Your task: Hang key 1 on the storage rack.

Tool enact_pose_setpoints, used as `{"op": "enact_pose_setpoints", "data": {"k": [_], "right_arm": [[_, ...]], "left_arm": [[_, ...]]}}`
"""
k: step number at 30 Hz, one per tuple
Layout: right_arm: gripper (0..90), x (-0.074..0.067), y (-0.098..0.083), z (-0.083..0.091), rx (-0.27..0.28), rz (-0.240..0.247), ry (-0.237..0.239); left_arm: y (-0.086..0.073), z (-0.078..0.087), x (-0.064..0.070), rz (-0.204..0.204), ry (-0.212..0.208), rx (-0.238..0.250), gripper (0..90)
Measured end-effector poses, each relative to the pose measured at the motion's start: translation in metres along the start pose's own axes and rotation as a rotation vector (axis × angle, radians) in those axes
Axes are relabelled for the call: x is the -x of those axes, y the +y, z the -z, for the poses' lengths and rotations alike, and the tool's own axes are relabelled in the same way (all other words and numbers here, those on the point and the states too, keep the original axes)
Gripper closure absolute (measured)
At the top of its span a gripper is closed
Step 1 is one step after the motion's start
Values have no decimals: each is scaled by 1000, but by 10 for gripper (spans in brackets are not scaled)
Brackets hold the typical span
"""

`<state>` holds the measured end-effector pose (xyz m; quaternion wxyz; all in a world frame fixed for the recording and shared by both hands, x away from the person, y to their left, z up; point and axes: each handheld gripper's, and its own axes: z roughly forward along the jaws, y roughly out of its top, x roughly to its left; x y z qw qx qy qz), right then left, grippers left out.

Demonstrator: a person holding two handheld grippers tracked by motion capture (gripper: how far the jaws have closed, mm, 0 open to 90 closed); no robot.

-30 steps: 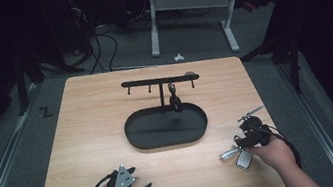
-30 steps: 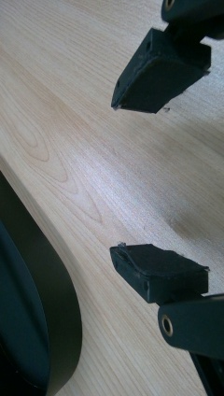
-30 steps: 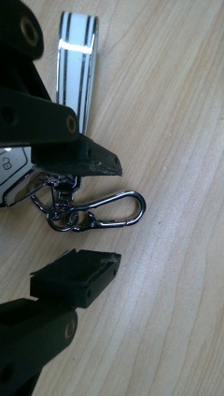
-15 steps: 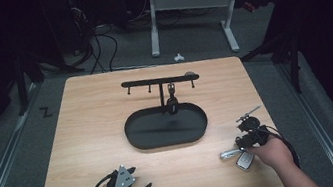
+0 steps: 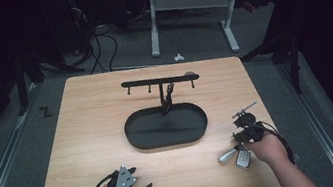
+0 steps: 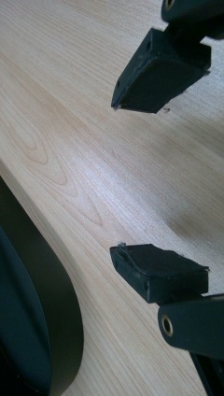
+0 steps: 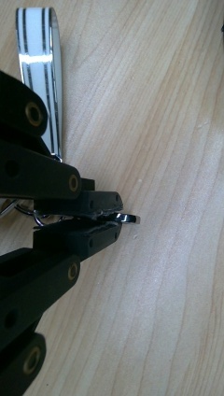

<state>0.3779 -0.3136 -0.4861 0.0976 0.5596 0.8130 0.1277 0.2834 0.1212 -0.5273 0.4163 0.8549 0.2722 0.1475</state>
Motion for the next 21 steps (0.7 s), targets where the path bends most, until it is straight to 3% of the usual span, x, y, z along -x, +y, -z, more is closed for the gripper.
{"op": "enact_pose_setpoints", "data": {"k": [9, 11, 12, 18, 21], "right_arm": [[779, 1, -1, -2, -26, -3, -3], [791, 1, -2, -2, -35, 1, 3], [857, 0, -2, -2, -44, 3, 6], [857, 4, -4, -4, -33, -16, 38], [774, 4, -4, -3, -48, -6, 38]], "left_arm": [[0, 0, 0, 0, 1, 4, 244], [0, 0, 0, -3, 1, 4, 244], [0, 0, 0, -3, 1, 4, 244], [0, 0, 0, -6, 1, 3, 244], [0, 0, -1, -1, 1, 4, 244]]}}
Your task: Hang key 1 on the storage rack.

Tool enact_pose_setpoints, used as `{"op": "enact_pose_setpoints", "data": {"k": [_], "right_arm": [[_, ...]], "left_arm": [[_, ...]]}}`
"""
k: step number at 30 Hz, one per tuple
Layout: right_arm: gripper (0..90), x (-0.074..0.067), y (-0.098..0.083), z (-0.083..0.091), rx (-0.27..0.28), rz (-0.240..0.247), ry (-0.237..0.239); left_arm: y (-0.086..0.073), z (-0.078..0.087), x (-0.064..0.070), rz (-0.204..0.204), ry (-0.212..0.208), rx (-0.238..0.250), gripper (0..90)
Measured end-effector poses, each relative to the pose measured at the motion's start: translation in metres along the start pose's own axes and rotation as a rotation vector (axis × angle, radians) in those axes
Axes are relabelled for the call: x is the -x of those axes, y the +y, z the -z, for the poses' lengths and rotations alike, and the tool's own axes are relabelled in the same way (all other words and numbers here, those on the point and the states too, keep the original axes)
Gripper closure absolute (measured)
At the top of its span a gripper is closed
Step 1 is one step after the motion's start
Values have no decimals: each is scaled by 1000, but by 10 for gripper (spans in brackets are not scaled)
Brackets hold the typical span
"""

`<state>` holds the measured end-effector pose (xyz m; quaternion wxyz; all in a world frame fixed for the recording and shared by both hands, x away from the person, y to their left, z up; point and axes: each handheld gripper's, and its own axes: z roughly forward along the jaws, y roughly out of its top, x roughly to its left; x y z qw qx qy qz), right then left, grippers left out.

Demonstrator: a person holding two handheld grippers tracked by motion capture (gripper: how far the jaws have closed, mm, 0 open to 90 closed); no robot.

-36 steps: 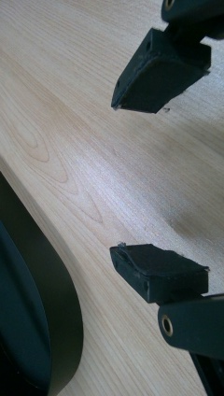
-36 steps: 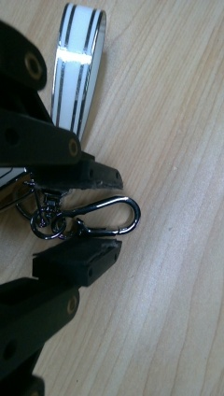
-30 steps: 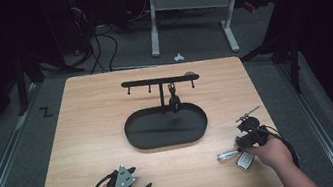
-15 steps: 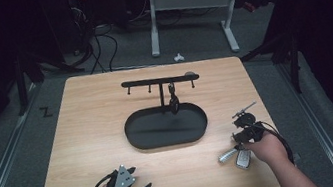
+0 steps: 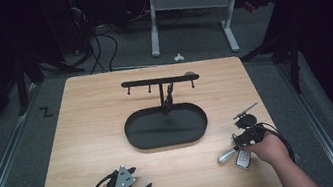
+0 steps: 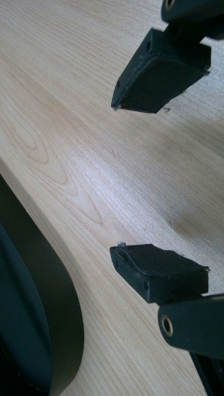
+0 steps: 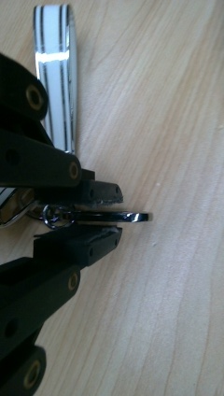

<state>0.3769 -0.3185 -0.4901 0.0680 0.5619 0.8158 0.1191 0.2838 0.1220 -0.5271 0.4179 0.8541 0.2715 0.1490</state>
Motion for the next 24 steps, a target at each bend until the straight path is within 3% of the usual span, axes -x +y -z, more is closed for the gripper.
{"op": "enact_pose_setpoints", "data": {"k": [2, 6, 13, 15, 20, 24], "right_arm": [[783, -3, 0, 0, -17, 27, -36], [858, -5, 0, 1, -37, 56, -42], [866, -12, 1, 0, -32, 106, -77], [866, -14, 1, 2, -34, 109, -74], [865, -11, 1, 22, 27, 85, -16], [865, -14, -1, 39, 53, 96, -13]], "left_arm": [[0, 0, -1, -2, -1, -2, 245], [0, 0, 0, 0, -1, 0, 244], [0, 1, 1, 0, -1, 0, 245], [0, 1, 0, 5, -1, -1, 245], [0, 0, 1, 9, -4, -1, 246], [0, 0, 1, 5, -2, 1, 246]]}}
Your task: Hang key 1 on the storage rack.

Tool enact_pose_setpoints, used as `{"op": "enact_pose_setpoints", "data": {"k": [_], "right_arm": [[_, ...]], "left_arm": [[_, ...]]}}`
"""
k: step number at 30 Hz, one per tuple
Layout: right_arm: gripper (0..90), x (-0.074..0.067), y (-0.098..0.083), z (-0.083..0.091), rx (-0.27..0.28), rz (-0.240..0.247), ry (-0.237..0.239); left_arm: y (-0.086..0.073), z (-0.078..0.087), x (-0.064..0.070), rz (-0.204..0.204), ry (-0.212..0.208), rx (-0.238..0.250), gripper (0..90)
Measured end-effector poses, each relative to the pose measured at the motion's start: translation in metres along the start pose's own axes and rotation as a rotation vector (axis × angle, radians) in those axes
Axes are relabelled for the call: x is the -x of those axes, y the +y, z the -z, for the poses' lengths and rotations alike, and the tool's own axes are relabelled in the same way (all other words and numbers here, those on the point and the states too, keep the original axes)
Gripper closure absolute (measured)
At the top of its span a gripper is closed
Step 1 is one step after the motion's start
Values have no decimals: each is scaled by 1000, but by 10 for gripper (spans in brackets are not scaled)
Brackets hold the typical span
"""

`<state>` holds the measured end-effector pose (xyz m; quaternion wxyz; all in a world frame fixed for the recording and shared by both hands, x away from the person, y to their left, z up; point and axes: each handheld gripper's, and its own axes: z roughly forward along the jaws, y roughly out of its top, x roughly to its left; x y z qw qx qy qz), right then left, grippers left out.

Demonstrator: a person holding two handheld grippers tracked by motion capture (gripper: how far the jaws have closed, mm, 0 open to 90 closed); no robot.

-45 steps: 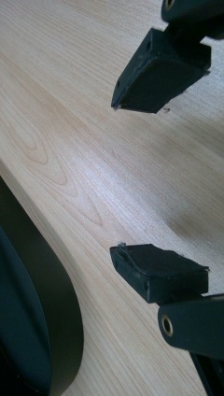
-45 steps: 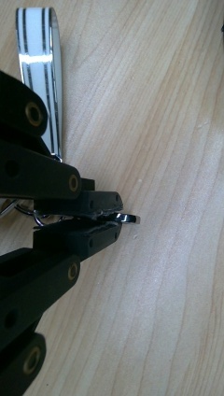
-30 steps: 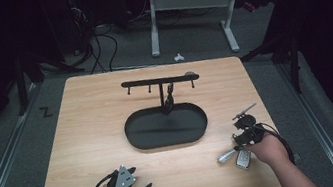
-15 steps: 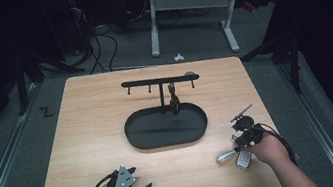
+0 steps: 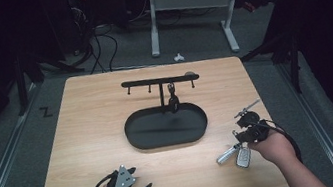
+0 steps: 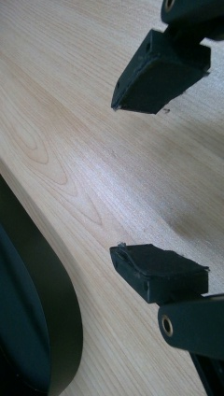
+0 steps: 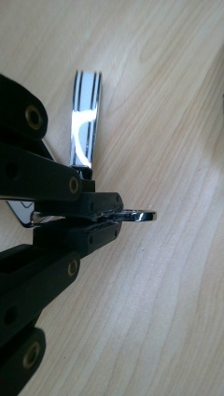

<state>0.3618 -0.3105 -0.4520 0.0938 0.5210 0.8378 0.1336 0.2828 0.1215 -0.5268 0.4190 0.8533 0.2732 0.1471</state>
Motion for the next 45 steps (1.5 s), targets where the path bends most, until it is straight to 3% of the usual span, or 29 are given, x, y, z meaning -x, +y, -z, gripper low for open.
{"op": "enact_pose_setpoints", "data": {"k": [7, 18, 34, 45], "right_arm": [[865, -9, 4, 26, 65, 26, 11], [866, -19, 20, 49, 135, 50, 23], [865, -30, 42, 77, 163, 91, 14], [865, -37, 58, 81, 167, 113, 5]], "left_arm": [[1, 2, 1, -7, 8, 28, 246], [1, 3, 1, -8, 10, 33, 246], [1, 2, 2, -12, 4, 31, 247], [1, 2, 1, -16, 5, 31, 247]]}}
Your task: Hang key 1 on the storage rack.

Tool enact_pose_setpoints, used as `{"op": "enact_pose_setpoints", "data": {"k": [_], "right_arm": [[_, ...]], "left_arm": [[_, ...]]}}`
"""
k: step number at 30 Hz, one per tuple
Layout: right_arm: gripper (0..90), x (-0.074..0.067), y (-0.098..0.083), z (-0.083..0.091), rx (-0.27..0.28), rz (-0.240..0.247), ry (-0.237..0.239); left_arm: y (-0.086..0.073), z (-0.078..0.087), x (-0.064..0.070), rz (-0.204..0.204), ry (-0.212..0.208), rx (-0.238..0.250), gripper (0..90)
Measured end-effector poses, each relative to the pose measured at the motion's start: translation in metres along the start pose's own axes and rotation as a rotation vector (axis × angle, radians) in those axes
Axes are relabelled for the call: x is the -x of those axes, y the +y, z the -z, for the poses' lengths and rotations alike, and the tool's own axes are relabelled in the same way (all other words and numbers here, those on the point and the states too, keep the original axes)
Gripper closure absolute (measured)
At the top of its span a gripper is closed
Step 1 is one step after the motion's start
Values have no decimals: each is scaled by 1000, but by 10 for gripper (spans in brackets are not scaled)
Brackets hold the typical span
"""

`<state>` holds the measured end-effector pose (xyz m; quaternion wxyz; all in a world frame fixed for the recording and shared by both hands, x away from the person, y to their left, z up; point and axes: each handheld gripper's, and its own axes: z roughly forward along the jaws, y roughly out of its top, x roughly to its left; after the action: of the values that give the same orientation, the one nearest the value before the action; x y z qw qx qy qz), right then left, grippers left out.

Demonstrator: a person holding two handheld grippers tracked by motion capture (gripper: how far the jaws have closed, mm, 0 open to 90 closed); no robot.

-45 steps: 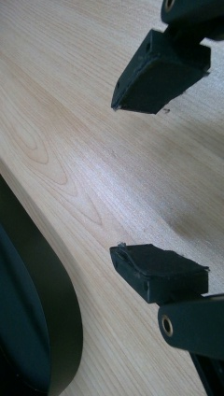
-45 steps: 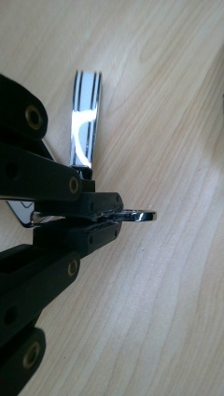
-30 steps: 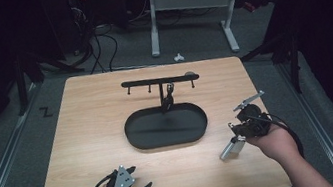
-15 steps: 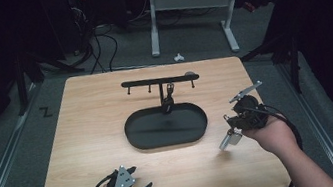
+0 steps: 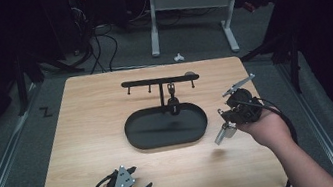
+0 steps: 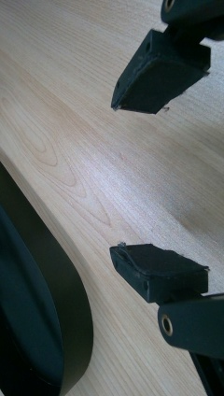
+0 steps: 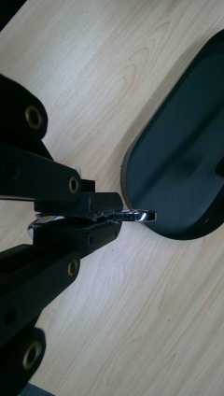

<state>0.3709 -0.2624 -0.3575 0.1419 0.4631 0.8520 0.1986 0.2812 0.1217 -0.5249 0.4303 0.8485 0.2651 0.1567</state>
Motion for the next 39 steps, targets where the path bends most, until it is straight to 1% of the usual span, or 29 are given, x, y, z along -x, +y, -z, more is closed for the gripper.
{"op": "enact_pose_setpoints", "data": {"k": [4, 7, 16, 20, 21, 22, 23, 24, 25, 30, 39], "right_arm": [[865, -3, 7, -2, 4, 10, 2], [865, -5, 12, -4, -6, 18, -5], [865, -10, 29, -5, 10, 29, 0], [865, -12, 36, -5, 15, 41, 2], [865, -13, 37, -5, 17, 35, 3], [865, -13, 39, -5, 20, 45, 0], [865, -14, 41, -5, 15, 41, -3], [865, -13, 43, -5, 17, 49, -4], [865, -14, 44, -5, 17, 40, -1], [865, -12, 54, -6, 23, 36, 1], [865, -12, 69, -10, 26, 40, -5]], "left_arm": [[0, 0, 0, -1, 0, -1, 247], [0, 0, -1, -3, 1, -2, 247], [0, 1, -2, 5, -2, -1, 247], [0, 2, -1, 2, -3, -4, 247], [0, 2, -1, 1, -2, -4, 247], [0, 2, -1, 1, -2, -5, 247], [0, 2, -1, 1, -2, -5, 247], [0, 2, -1, 1, -2, -5, 247], [0, 2, -1, 1, -2, -5, 247], [0, 2, -1, 4, -1, -2, 247], [0, 2, -3, 4, 0, 0, 247]]}}
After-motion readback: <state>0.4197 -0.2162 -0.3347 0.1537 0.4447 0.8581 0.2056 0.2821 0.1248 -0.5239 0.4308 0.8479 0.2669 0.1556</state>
